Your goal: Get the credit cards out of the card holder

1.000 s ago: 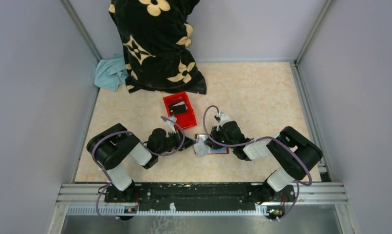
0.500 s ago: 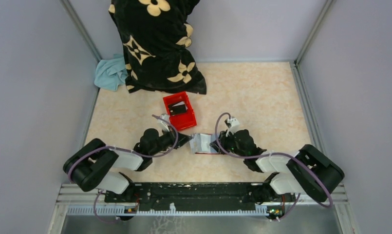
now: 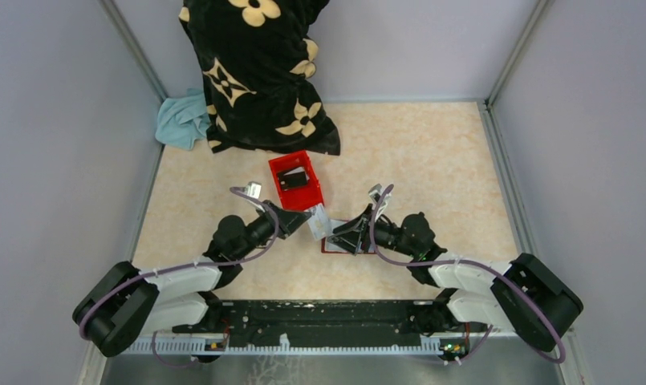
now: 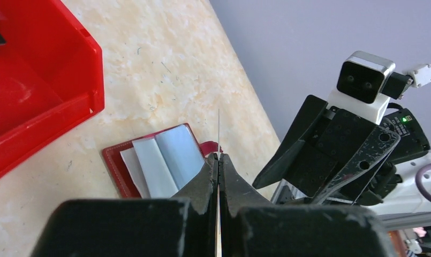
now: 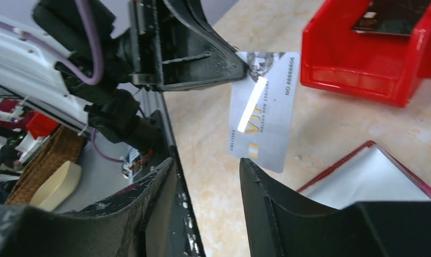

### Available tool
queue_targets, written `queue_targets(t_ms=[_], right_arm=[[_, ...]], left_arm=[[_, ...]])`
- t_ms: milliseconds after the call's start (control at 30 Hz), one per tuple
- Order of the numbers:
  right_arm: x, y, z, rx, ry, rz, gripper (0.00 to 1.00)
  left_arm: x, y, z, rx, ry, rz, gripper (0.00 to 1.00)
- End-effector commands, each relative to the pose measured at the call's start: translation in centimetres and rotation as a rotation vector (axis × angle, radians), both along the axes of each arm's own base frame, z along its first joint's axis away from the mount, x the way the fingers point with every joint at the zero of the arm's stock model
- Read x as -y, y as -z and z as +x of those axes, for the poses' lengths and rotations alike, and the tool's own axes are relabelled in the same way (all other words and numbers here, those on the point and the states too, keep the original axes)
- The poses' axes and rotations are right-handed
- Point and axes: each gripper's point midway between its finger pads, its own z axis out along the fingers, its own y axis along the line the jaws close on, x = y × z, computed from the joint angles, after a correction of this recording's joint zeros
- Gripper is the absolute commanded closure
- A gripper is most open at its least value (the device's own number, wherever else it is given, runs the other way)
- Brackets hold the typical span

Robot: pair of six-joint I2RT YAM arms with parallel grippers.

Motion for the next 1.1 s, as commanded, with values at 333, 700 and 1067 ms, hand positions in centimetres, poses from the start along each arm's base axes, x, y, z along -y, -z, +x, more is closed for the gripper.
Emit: queue_targets(t_ms=[333, 700, 1067], right_arm=[[-0.3, -2.6, -0.6, 0.059, -0.029, 0.103, 0.52], [-0.7, -2.6, 0.4, 0.06, -0.005, 0.09, 0.5], [-1.6, -4.2, 0.7, 0.084, -0.041, 0.124, 0.5]], left_arm=[[-1.2, -4.5, -1.3, 0.058, -0.009, -0.205, 1.0], [-1.2, -5.5, -2.1, 0.085, 0.027, -0.239, 1.0], [-1.1, -5.5, -2.3, 0.088, 0.039, -0.219, 1.0]])
